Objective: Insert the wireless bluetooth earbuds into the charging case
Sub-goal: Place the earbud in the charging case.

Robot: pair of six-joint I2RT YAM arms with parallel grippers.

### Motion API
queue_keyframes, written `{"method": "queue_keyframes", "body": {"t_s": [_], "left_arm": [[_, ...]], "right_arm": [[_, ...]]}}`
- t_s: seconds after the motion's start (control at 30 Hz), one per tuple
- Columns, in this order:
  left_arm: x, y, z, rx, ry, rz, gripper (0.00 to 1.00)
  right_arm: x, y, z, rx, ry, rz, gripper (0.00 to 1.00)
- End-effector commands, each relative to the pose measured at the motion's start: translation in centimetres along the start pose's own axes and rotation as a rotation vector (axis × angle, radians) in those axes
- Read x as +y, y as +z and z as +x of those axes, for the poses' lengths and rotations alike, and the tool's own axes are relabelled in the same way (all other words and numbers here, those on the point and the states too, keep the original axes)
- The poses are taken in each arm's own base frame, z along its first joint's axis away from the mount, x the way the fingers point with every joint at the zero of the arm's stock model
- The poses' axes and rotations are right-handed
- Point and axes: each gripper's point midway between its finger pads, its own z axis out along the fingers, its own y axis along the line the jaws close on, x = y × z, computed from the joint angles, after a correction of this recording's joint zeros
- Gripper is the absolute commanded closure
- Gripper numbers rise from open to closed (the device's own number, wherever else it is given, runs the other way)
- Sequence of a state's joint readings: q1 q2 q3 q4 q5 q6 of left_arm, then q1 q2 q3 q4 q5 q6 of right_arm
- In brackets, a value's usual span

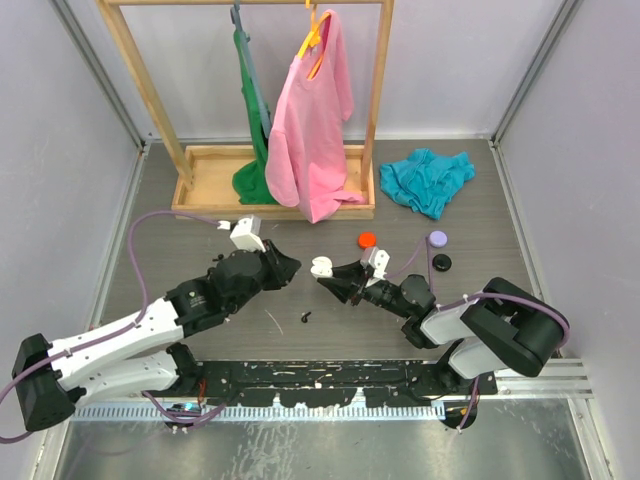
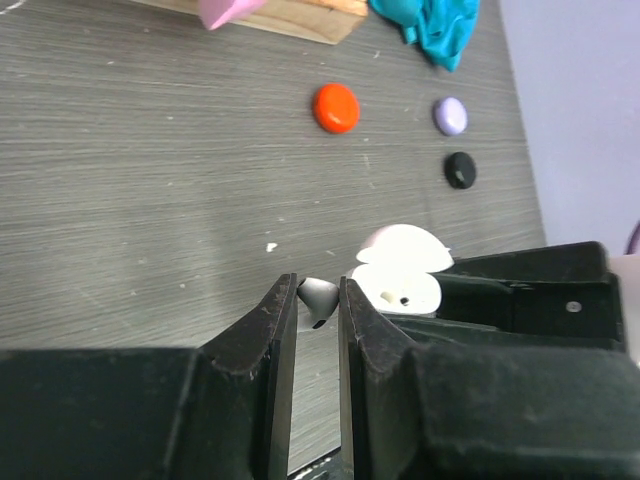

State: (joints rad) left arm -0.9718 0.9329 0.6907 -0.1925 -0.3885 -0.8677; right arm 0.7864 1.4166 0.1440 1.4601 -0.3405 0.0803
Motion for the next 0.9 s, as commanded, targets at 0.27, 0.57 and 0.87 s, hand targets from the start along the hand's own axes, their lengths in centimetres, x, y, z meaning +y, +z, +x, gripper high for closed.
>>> {"method": "queue_keyframes", "body": {"t_s": [0.27, 0.57, 0.87], "left_arm": [[-5.7, 0.1, -2.9, -0.146, -0.171, 0.193, 0.87], [-6.3, 0.7, -2.1, -0.133, -0.173, 0.197, 0.87], [-5.9, 1.2, -1.3, -0.125, -0.178, 0.178, 0.87]], "right_arm": [[0.2, 0.8, -2.8, -0.105, -0.047, -0.011, 0.82], [0.2, 0.7, -3.1, -0.111, -0.051, -0.009, 0.82], [0.1, 0.7, -3.2, -0.117, -0.053, -0.004, 0.82]]}}
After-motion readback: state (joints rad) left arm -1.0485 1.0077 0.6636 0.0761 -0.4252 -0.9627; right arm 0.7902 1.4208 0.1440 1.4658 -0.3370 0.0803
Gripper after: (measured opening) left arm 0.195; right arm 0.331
